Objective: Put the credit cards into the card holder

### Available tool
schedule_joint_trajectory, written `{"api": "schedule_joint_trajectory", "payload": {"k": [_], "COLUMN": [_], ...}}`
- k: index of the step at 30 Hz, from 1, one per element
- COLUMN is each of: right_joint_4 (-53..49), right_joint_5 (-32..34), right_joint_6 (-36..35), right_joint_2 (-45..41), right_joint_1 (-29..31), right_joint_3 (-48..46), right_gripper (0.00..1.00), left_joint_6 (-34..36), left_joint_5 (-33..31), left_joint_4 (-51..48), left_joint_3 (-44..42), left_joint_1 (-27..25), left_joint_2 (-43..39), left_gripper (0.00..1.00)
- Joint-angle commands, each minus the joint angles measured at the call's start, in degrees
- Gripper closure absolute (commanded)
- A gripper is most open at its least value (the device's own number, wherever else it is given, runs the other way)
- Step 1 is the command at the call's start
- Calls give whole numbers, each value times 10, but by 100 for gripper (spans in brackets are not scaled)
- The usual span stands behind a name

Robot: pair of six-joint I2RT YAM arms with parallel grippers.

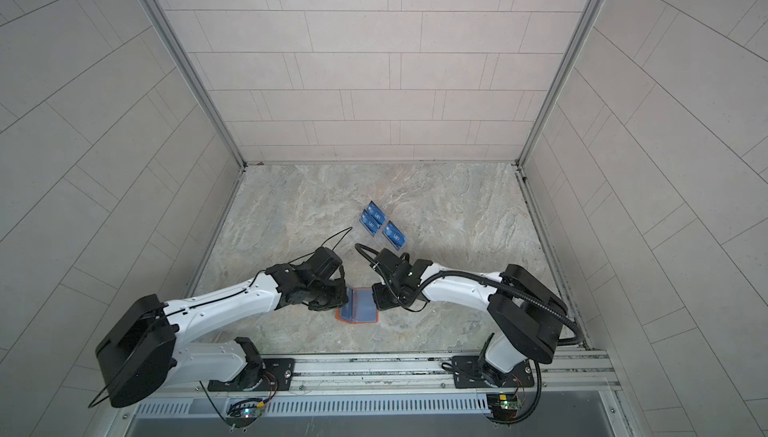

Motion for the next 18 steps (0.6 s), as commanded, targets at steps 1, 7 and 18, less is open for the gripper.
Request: {"api": "schedule_joint_trajectory", "payload": {"k": [1, 7, 18], "right_joint_4": [-36, -19, 64], "right_joint_5": [57, 51, -7], "right_joint_6": [-12, -12, 11], "right_joint_2": [-14, 21, 18], "right_joint_1": [-1, -1, -24], "right_joint_3": [12, 11, -49], "right_gripper": [73, 72, 69], "left_joint_6": [33, 34, 7], "left_joint_5": [-63, -85, -29], "left_joint_4": [-117, -151, -95], "left_joint_3": [37, 87, 111], "left_joint_1": [-13, -29, -49], "left_joint_2": [14, 41, 62], "left_gripper": [81, 65, 54]}}
